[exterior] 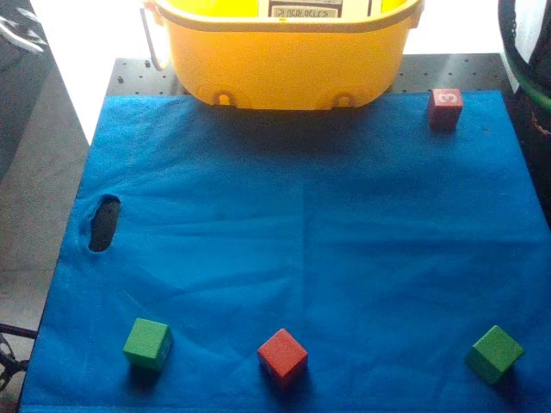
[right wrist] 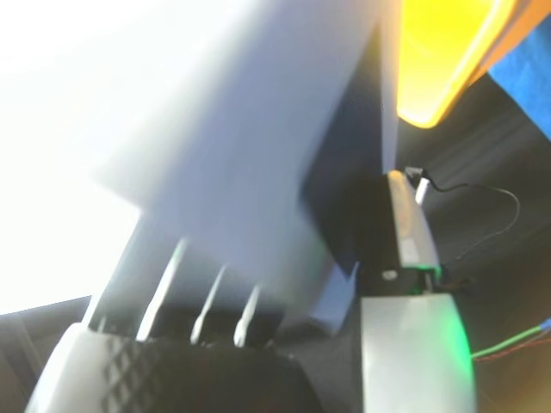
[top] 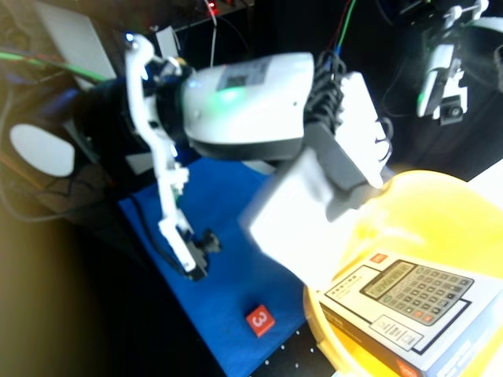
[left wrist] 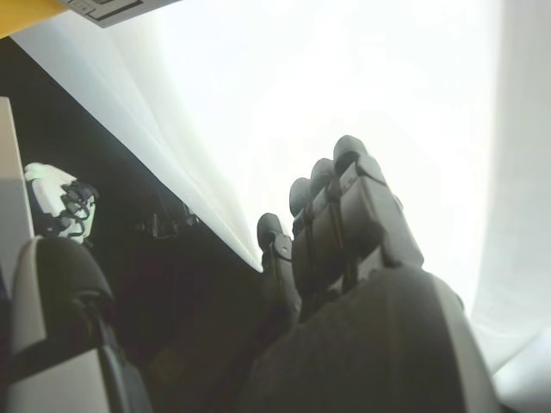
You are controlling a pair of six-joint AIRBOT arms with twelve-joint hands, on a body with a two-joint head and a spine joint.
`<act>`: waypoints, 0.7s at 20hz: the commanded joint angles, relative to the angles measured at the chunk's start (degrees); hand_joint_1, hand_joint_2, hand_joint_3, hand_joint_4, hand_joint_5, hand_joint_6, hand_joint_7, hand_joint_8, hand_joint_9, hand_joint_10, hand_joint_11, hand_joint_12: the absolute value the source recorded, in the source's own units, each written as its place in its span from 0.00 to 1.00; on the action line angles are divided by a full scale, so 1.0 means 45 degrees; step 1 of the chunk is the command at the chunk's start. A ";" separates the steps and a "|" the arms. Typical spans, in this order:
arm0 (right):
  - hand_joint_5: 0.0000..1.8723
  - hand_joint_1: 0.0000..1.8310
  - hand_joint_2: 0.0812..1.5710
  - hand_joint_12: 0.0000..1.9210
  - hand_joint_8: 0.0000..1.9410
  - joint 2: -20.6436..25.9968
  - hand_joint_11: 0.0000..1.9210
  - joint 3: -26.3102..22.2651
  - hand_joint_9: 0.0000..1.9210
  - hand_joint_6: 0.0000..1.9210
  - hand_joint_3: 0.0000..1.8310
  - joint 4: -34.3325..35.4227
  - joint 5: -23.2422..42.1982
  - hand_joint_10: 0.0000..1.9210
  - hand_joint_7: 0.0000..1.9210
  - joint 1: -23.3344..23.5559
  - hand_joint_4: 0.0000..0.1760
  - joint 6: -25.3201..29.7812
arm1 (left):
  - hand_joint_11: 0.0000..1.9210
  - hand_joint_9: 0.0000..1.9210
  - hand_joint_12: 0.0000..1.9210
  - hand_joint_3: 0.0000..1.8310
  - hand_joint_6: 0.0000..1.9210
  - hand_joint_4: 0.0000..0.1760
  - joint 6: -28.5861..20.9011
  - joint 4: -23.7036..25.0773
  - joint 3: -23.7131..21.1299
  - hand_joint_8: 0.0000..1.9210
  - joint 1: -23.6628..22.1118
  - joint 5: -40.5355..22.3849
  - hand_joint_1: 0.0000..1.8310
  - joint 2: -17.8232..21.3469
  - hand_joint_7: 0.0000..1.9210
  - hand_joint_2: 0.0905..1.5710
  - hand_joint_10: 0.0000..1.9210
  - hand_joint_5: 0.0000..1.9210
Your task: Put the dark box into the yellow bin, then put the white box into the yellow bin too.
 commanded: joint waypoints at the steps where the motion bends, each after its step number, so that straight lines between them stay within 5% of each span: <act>1: 0.51 0.68 0.68 0.64 0.46 -0.0089 0.47 0.0147 0.62 0.46 0.00 0.0117 0.1451 0.25 0.58 0.0259 0.00 -0.0072 | 0.10 0.09 0.00 0.00 0.00 0.99 -0.0129 -0.0551 0.0049 0.00 -0.0072 -0.1552 0.59 -0.0012 0.14 0.48 0.00 0.17; 7: 0.53 0.68 0.68 0.64 0.51 -0.1319 0.41 0.1632 0.61 0.43 0.00 0.0237 0.0380 0.21 0.55 0.0358 0.00 -0.0071 | 0.09 0.06 0.00 0.00 0.00 1.00 -0.0347 -0.0460 0.0224 0.00 -0.0029 -0.1755 0.58 -0.0367 0.11 0.47 0.00 0.17; 8: 0.43 0.72 0.71 0.64 0.58 -0.1429 0.27 0.1754 0.44 0.20 0.00 0.0251 0.0247 0.29 0.48 0.0392 0.00 -0.0071 | 0.08 0.05 0.00 0.00 0.00 1.00 -0.0454 -0.0416 0.0261 0.00 -0.0029 -0.1770 0.58 -0.0400 0.10 0.48 0.00 0.14; 9: 0.43 0.72 0.71 0.64 0.58 -0.1491 0.27 0.1814 0.44 0.20 0.00 0.0265 0.0195 0.29 0.48 0.0392 0.00 -0.0071 | 0.08 0.05 0.00 0.00 0.00 1.00 -0.0531 -0.0409 0.0273 0.00 -0.0029 -0.1779 0.58 -0.0397 0.10 0.48 0.00 0.14; 10: 0.14 0.53 0.57 0.24 0.05 -0.1505 0.06 0.1832 0.16 0.01 0.00 0.0284 0.0155 0.02 0.17 0.0392 0.86 -0.0071 | 0.06 0.06 0.00 0.00 0.00 1.00 -0.0621 -0.0407 0.0299 0.00 -0.0030 -0.1801 0.57 -0.0392 0.10 0.48 0.00 0.14; 11: 0.14 0.53 0.57 0.24 0.05 -0.1504 0.06 0.1829 0.16 0.01 0.00 0.0291 0.0109 0.02 0.17 0.0392 0.86 -0.0072 | 0.06 0.06 0.00 0.00 0.00 1.00 -0.0684 -0.0409 0.0311 0.00 -0.0030 -0.1817 0.57 -0.0367 0.10 0.48 0.00 0.14; 12: 0.03 0.49 0.52 0.10 0.00 -0.1495 0.00 0.1809 0.02 0.00 0.00 0.0291 0.0102 0.00 0.04 0.0392 0.99 -0.0072 | 0.06 0.05 0.00 0.00 0.00 1.00 -0.0693 -0.0410 0.0302 0.00 -0.0030 -0.1822 0.56 -0.0322 0.10 0.48 0.00 0.14; 14: 0.00 0.47 0.50 0.02 0.00 -0.1447 0.00 0.1776 0.00 0.00 0.00 0.0313 0.0102 0.00 0.01 0.0407 1.00 -0.0072 | 0.06 0.04 0.00 0.00 0.00 1.00 -0.0703 -0.0412 0.0294 0.00 -0.0029 -0.1830 0.57 -0.0284 0.10 0.48 0.00 0.14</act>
